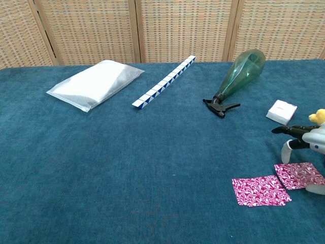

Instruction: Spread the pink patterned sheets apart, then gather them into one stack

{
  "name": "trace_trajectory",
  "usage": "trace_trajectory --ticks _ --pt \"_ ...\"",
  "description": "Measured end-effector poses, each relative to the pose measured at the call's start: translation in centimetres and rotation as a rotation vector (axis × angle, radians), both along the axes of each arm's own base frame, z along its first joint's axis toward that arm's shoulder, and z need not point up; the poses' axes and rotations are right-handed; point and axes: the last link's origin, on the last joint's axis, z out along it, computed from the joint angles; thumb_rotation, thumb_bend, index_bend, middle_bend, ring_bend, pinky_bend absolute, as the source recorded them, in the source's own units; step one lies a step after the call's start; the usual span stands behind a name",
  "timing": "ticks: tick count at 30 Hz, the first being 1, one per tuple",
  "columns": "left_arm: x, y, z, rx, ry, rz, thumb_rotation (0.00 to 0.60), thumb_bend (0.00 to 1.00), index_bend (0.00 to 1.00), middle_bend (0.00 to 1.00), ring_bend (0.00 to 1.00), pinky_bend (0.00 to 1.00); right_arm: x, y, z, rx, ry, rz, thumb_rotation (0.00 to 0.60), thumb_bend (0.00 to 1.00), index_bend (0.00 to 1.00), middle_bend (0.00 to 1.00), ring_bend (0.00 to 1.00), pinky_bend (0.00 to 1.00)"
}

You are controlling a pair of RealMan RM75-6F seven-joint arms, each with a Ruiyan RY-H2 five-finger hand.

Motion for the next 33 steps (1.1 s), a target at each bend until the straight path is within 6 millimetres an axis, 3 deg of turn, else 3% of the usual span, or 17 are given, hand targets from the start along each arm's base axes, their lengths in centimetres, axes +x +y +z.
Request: trace_trajectory --ticks 12,33 --pt "0.0 0.0 0.0 -0.001 0.001 0.0 0.6 0.02 0.0 0.0 0.0 0.0 2.6 0.7 -0.8 0.016 -0.036 0.029 0.6 0.95 0.73 0.01 0.0 0.12" --pt "0.0 0.0 0.1 -0.004 -0.004 -0.002 0.6 0.02 0.0 0.0 0.0 0.0 6.3 1.5 -3.8 0.041 -0.021 0.023 0.6 0.95 0.73 0.01 0.0 0.12"
